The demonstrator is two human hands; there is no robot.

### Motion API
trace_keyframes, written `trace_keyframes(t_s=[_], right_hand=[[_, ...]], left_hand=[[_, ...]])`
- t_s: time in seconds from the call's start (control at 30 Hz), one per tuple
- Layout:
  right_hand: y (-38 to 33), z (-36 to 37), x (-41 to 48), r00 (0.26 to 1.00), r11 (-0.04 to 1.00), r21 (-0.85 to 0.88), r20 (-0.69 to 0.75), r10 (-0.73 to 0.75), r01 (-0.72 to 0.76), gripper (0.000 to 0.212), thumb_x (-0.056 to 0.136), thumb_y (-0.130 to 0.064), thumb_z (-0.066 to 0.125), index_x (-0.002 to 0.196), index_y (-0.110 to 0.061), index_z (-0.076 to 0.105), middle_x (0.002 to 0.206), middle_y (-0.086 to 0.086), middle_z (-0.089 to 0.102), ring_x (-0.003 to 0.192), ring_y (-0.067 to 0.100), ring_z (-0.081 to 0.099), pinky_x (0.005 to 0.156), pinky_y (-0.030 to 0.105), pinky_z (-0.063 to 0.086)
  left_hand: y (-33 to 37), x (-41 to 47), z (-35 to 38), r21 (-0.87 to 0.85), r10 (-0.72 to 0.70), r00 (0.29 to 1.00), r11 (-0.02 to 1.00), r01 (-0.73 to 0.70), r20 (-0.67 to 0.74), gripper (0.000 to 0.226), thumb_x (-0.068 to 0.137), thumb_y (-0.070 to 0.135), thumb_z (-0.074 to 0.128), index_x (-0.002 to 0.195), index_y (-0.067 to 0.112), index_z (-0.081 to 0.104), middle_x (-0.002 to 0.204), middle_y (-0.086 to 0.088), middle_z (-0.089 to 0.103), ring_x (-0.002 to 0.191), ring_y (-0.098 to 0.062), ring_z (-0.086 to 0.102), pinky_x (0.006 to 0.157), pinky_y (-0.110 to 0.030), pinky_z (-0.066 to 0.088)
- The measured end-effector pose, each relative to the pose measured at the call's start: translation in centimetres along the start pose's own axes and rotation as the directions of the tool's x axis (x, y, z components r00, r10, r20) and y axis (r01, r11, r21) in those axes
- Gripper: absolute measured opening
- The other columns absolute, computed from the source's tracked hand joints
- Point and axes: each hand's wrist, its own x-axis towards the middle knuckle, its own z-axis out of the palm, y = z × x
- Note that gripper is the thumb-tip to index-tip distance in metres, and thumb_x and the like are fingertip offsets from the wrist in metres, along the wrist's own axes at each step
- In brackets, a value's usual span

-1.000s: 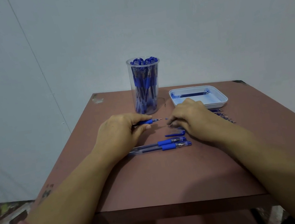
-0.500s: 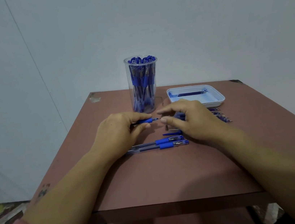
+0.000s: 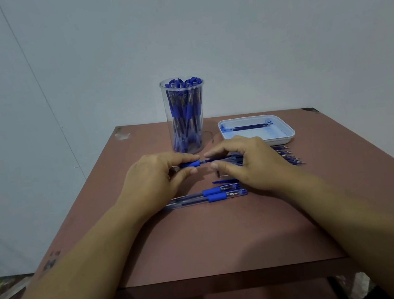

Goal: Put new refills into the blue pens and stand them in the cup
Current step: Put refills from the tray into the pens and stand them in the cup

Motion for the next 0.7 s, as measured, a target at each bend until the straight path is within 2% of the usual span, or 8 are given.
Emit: trace_keyframes(t_s=[0.13, 0.27, 0.37, 0.43, 0.53, 0.63, 0.7], right_hand=[[0.55, -0.53, -0.21, 0.998, 0.998, -0.041, -0.043, 0.039, -0.041, 0.013, 0.086, -0.017, 0.068, 0.091, -0.028, 0.070, 0.081, -0.025, 0.059, 0.089, -0.002, 0.054, 0.074, 0.010, 0.039], [0.02, -0.26, 0.05, 0.996, 0.990, -0.122, -0.035, -0.079, 0.074, 0.017, 0.086, -0.025, 0.073, 0.102, -0.028, 0.073, 0.090, -0.027, 0.065, 0.089, -0.003, 0.057, 0.079, 0.007, 0.039], [0.34, -0.10, 0.11, 0.994, 0.984, -0.149, -0.043, -0.100, 0.093, 0.019, 0.087, -0.023, 0.071, 0.105, -0.027, 0.074, 0.087, -0.031, 0.061, 0.087, -0.001, 0.056, 0.079, 0.010, 0.040], [0.66, -0.41, -0.08, 0.996, 0.987, -0.155, -0.059, -0.063, 0.053, 0.015, 0.087, -0.023, 0.069, 0.100, -0.028, 0.075, 0.083, -0.029, 0.061, 0.087, 0.001, 0.056, 0.079, 0.018, 0.040], [0.51, -0.45, -0.14, 0.996, 0.985, -0.161, -0.060, -0.065, 0.054, 0.017, 0.086, -0.031, 0.071, 0.102, -0.031, 0.074, 0.089, -0.022, 0.068, 0.087, 0.002, 0.057, 0.082, 0.029, 0.045], [0.47, -0.18, -0.05, 0.993, 0.980, -0.172, -0.055, -0.105, 0.094, 0.018, 0.087, -0.029, 0.072, 0.104, -0.031, 0.075, 0.087, -0.025, 0.067, 0.084, 0.001, 0.056, 0.080, 0.027, 0.046], [0.93, -0.54, -0.22, 0.995, 0.983, -0.175, -0.072, -0.072, 0.059, 0.017, 0.087, -0.025, 0.070, 0.103, -0.031, 0.075, 0.083, -0.031, 0.060, 0.085, 0.001, 0.055, 0.079, 0.024, 0.043]], left_hand=[[0.05, -0.05, -0.02, 0.007, 0.002, 1.000, 1.000, -0.002, 0.001, 0.028, 0.086, 0.044, 0.067, 0.113, 0.043, 0.069, 0.104, 0.020, 0.072, 0.070, 0.002, 0.054, 0.066, -0.017, 0.041], [0.19, -0.03, -0.03, -0.005, 0.005, 1.000, 1.000, -0.004, 0.005, 0.027, 0.086, 0.045, 0.067, 0.113, 0.044, 0.069, 0.102, 0.019, 0.072, 0.076, -0.004, 0.061, 0.068, -0.026, 0.049], [0.13, 0.02, 0.03, -0.002, 0.009, 1.000, 1.000, -0.009, 0.008, 0.027, 0.086, 0.044, 0.067, 0.113, 0.043, 0.069, 0.102, 0.018, 0.072, 0.073, -0.001, 0.058, 0.067, -0.021, 0.045], [0.12, 0.00, 0.04, -0.001, 0.009, 1.000, 1.000, -0.009, 0.001, 0.027, 0.086, 0.042, 0.068, 0.112, 0.042, 0.070, 0.102, 0.018, 0.072, 0.072, 0.001, 0.055, 0.066, -0.019, 0.042], [0.28, -0.06, -0.01, -0.006, 0.015, 1.000, 1.000, -0.015, -0.007, 0.026, 0.086, 0.041, 0.069, 0.112, 0.042, 0.070, 0.102, 0.018, 0.073, 0.072, 0.002, 0.054, 0.066, -0.019, 0.043], [0.25, -0.06, 0.00, -0.004, 0.011, 1.000, 1.000, -0.011, -0.003, 0.026, 0.086, 0.041, 0.069, 0.111, 0.042, 0.070, 0.102, 0.019, 0.072, 0.072, 0.002, 0.054, 0.065, -0.015, 0.040], [-0.03, -0.05, 0.00, -0.011, -0.012, 1.000, 1.000, 0.012, -0.006, 0.026, 0.085, 0.042, 0.069, 0.111, 0.043, 0.070, 0.102, 0.020, 0.072, 0.070, 0.003, 0.053, 0.065, -0.015, 0.040]])
